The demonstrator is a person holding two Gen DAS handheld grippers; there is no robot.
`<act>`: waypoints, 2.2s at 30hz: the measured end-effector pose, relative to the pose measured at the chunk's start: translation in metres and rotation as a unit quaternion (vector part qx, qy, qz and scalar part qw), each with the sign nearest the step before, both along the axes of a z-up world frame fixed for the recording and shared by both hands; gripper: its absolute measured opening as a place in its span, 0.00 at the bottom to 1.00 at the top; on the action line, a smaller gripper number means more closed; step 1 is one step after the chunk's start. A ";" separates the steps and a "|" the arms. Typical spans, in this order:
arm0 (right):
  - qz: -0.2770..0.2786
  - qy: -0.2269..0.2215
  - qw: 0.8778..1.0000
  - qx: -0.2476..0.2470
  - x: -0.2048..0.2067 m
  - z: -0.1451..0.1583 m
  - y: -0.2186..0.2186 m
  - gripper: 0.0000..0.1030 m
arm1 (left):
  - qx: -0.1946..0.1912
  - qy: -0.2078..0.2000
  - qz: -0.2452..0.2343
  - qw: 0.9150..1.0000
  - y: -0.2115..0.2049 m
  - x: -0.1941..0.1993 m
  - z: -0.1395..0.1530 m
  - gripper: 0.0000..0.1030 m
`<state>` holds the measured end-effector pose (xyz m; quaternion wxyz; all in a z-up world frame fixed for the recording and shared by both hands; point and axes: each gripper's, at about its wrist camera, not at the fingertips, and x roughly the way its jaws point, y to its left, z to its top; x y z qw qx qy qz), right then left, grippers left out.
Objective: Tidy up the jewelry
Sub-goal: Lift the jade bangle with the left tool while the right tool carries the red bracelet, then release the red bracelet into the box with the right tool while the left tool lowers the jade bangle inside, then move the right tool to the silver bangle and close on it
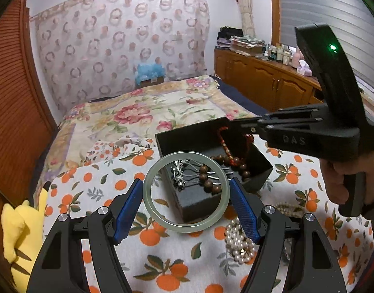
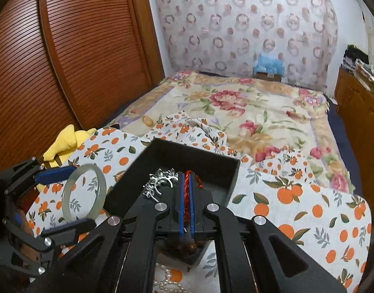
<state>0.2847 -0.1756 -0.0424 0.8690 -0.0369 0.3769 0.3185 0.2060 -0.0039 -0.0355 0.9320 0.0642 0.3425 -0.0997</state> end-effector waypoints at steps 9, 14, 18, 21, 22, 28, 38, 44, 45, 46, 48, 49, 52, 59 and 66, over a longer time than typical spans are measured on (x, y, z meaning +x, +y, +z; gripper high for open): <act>0.006 -0.004 1.000 0.009 -0.001 0.008 -0.009 0.15 | 0.005 0.000 0.002 1.000 -0.009 0.020 -0.001 0.67; -0.010 -0.024 1.000 0.000 -0.005 0.016 -0.020 0.15 | 0.010 0.001 0.002 1.000 -0.014 0.030 -0.002 0.67; -0.024 -0.032 0.999 -0.007 -0.006 0.017 -0.033 0.15 | 0.022 0.005 0.001 1.000 -0.021 0.042 -0.005 0.67; -0.031 -0.036 0.999 -0.009 -0.009 0.017 -0.040 0.15 | 0.038 0.011 0.002 0.999 -0.027 0.051 -0.011 0.67; -0.034 -0.037 0.999 -0.009 -0.010 0.016 -0.044 0.15 | 0.042 0.015 0.002 0.999 -0.029 0.053 -0.014 0.67; -0.043 -0.032 0.999 -0.012 -0.013 0.010 -0.057 0.15 | 0.054 0.027 0.000 0.998 -0.036 0.062 -0.022 0.67; -0.045 -0.032 0.998 -0.020 -0.024 -0.002 -0.073 0.15 | 0.060 0.028 -0.008 0.998 -0.044 0.060 -0.025 0.69; -0.037 -0.034 0.998 -0.030 -0.041 -0.009 -0.078 0.15 | 0.051 0.014 -0.011 0.999 -0.043 0.045 -0.013 0.69; -0.035 -0.034 0.998 -0.034 -0.047 -0.011 -0.079 0.15 | 0.046 0.010 -0.012 0.999 -0.041 0.039 -0.010 0.69; -0.034 -0.032 0.998 -0.035 -0.051 -0.013 -0.081 0.15 | 0.044 0.007 -0.014 0.999 -0.039 0.035 -0.008 0.69; -0.029 -0.030 0.998 -0.036 -0.061 -0.017 -0.084 0.15 | 0.038 0.004 -0.016 0.999 -0.036 0.024 -0.006 0.69; -0.027 -0.029 0.999 -0.036 -0.067 -0.019 -0.085 0.15 | 0.034 0.002 -0.018 0.999 -0.034 0.018 -0.005 0.70; -0.018 -0.023 0.999 -0.040 -0.083 -0.027 -0.086 0.15 | 0.027 0.002 -0.022 0.999 -0.030 0.002 -0.007 0.74; 0.019 -0.008 0.998 -0.055 -0.115 -0.041 -0.075 0.15 | 0.010 0.007 -0.033 0.999 -0.025 -0.028 -0.016 0.74; 0.067 0.006 0.995 -0.080 -0.131 -0.048 -0.055 0.15 | -0.002 0.034 -0.032 0.999 -0.016 -0.048 -0.039 0.74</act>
